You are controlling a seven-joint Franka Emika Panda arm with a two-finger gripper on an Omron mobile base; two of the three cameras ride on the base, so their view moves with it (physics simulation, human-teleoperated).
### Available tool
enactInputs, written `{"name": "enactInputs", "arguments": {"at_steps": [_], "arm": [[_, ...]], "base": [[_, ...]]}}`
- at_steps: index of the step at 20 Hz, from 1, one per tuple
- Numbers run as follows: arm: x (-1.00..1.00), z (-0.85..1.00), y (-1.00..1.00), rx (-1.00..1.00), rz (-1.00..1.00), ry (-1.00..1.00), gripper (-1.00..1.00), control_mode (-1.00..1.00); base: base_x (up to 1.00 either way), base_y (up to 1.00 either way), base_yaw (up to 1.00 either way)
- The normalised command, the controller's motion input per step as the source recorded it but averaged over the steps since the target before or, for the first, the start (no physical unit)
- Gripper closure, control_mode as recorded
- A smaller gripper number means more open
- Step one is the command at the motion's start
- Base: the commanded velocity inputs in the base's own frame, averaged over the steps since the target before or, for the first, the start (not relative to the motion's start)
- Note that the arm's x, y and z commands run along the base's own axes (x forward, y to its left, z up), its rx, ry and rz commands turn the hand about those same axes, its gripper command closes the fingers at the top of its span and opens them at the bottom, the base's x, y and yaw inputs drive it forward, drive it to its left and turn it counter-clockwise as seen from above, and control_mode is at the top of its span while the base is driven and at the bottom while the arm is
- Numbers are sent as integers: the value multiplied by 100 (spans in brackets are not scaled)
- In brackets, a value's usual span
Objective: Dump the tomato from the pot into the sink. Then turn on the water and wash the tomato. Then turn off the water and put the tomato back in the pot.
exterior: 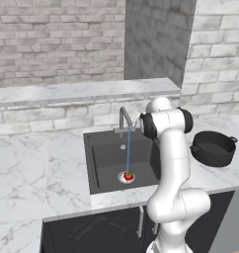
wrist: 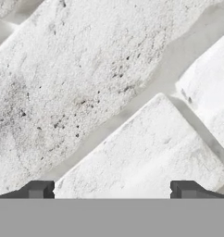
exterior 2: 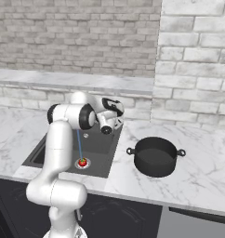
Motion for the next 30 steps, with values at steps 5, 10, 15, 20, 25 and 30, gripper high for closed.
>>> {"name": "enactInputs", "arguments": {"at_steps": [5,10,15,20,25,30], "arm": [[0,1,43,-4,5,0,-100,-100],[4,0,48,-1,6,3,-100,-100],[7,0,0,0,3,3,-100,-100],[0,-1,36,0,14,2,-100,-100],[-2,-17,67,0,29,5,-100,-100],[-14,-9,81,3,38,0,-100,-100]], "base": [[0,0,0],[0,0,0],[0,0,0],[0,0,0],[0,0,0],[0,0,0]]}}
